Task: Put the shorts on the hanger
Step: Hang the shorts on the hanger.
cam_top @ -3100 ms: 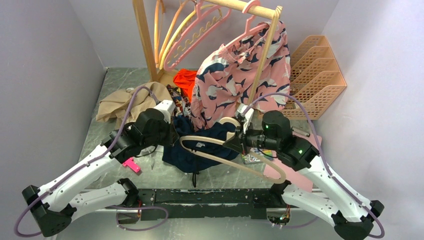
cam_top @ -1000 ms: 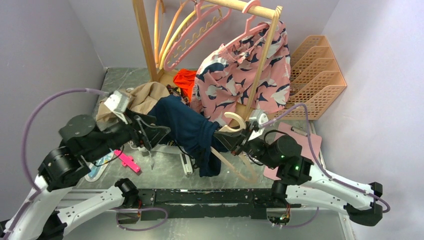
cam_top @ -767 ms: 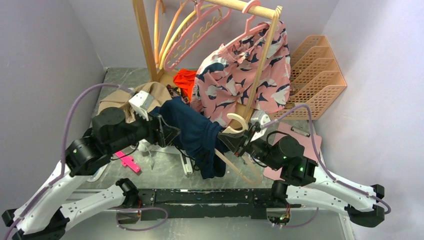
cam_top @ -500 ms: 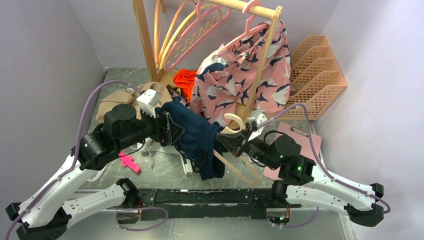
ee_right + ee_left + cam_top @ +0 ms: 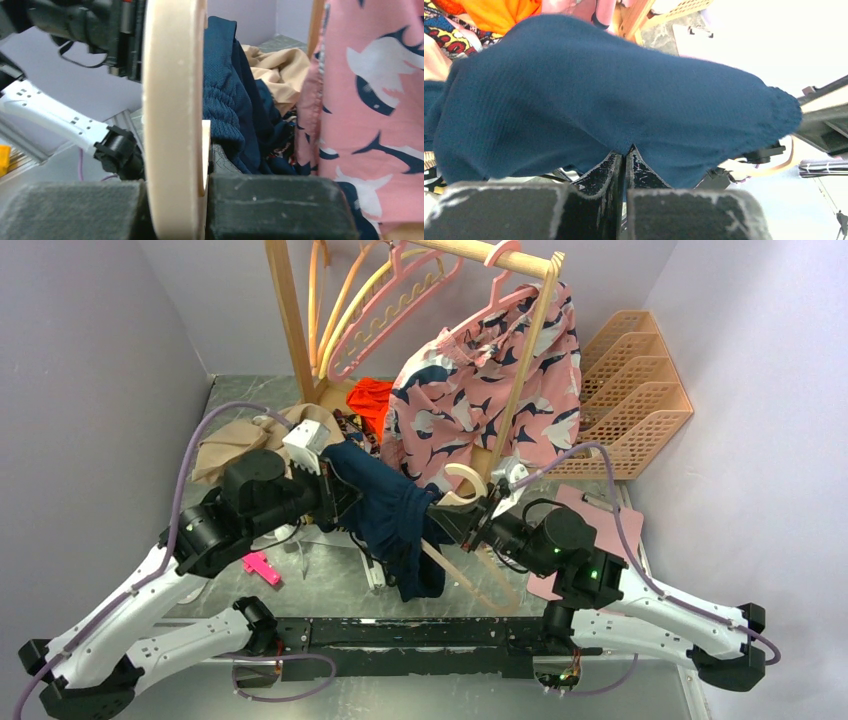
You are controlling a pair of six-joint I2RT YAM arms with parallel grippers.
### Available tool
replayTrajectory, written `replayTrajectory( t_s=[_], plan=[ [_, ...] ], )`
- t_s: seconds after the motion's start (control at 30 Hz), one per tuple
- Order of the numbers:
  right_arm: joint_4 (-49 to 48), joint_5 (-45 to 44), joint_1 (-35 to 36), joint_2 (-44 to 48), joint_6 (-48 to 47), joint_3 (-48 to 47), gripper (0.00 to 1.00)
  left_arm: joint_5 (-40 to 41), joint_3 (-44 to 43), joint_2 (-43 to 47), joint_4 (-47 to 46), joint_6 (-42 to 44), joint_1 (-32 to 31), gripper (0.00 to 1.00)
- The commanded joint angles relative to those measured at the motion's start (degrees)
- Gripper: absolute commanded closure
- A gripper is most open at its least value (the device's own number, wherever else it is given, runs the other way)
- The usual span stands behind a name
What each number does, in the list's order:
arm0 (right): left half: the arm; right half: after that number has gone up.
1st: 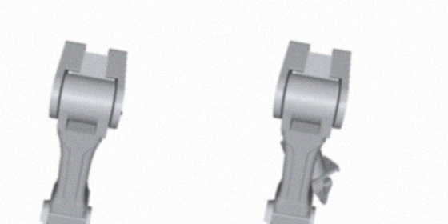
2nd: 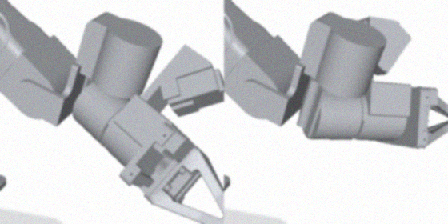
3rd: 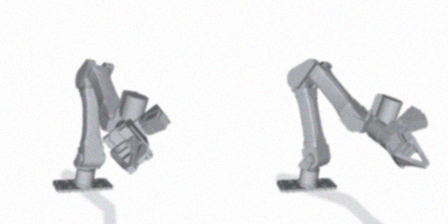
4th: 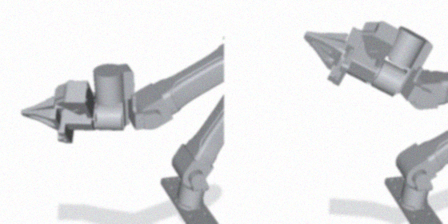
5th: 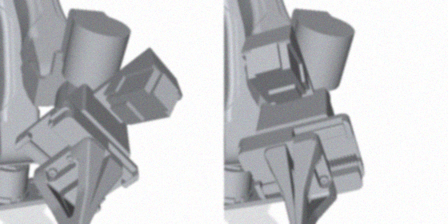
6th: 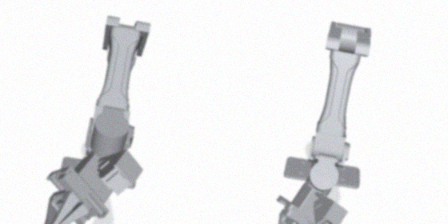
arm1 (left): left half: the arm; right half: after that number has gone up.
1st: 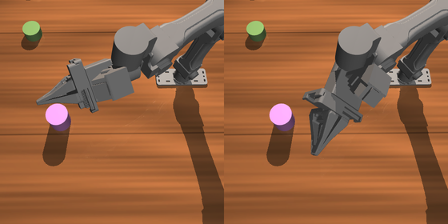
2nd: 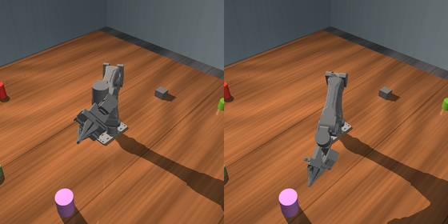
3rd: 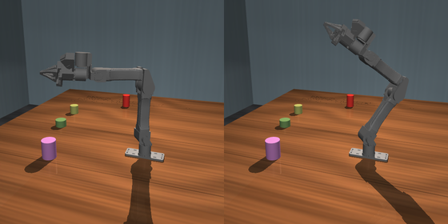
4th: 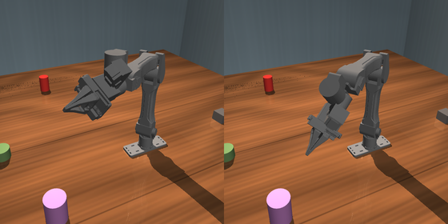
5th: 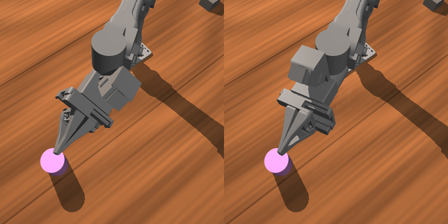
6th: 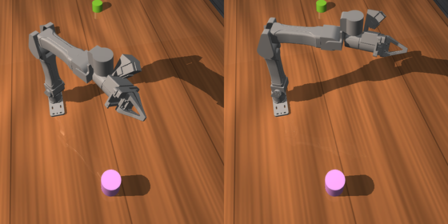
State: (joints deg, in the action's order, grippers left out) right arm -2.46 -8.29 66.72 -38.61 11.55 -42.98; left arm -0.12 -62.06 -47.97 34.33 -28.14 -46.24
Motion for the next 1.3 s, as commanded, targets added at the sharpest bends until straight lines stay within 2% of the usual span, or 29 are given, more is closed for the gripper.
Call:
replayTrajectory(
  t_s=[0.0,0.17,0.4,0.6,0.8,0.93,0.97,1.07,1.13,1.2,1.27],
  plan=[
    [-0.44,-9.84,-0.24,2.04,-1.00,-3.26,1.00,-1.68,-0.87,3.45,-2.43,0.24,-0.13,0.93],
    [1.17,-17.64,-0.14,1.80,-3.27,-4.81,1.00,-2.32,-0.14,8.09,-1.69,0.66,-0.09,0.93],
    [0.35,-14.83,-0.16,-0.02,-4.90,-6.11,1.00,-2.58,1.70,9.96,-1.22,0.65,-0.12,0.93],
    [-0.75,-17.88,-0.16,2.38,-4.23,-4.50,1.00,-3.31,4.71,10.26,-0.06,-0.07,-0.13,0.93],
    [-7.93,-8.37,-0.22,3.31,-5.72,-3.28,1.00,-12.49,11.16,8.69,-3.64,-1.01,-0.08,0.93],
    [-7.27,-2.01,-0.18,0.48,-6.27,-6.28,1.00,-13.90,10.27,7.58,-3.66,-1.01,-0.11,0.92],
    [-6.91,-1.13,-0.21,0.04,-6.34,-6.74,1.00,-13.63,9.31,7.79,-3.28,-0.65,-0.08,0.85],
    [-5.47,-0.01,-0.18,-0.50,-6.66,-7.61,1.00,-12.68,5.31,9.63,-1.45,1.10,-0.08,0.42],
    [-4.39,0.21,-0.20,-0.28,-6.93,-7.73,1.00,-13.08,1.94,10.80,0.40,3.02,-0.12,0.21],
    [-3.34,0.09,-0.19,0.28,-7.17,-7.64,1.00,-14.69,-2.95,11.78,3.03,5.86,-0.10,0.08],
    [-2.16,0.36,-0.22,0.73,-7.63,-7.77,1.00,-16.44,-6.94,12.37,6.19,9.49,-0.09,0.07]
  ],
)
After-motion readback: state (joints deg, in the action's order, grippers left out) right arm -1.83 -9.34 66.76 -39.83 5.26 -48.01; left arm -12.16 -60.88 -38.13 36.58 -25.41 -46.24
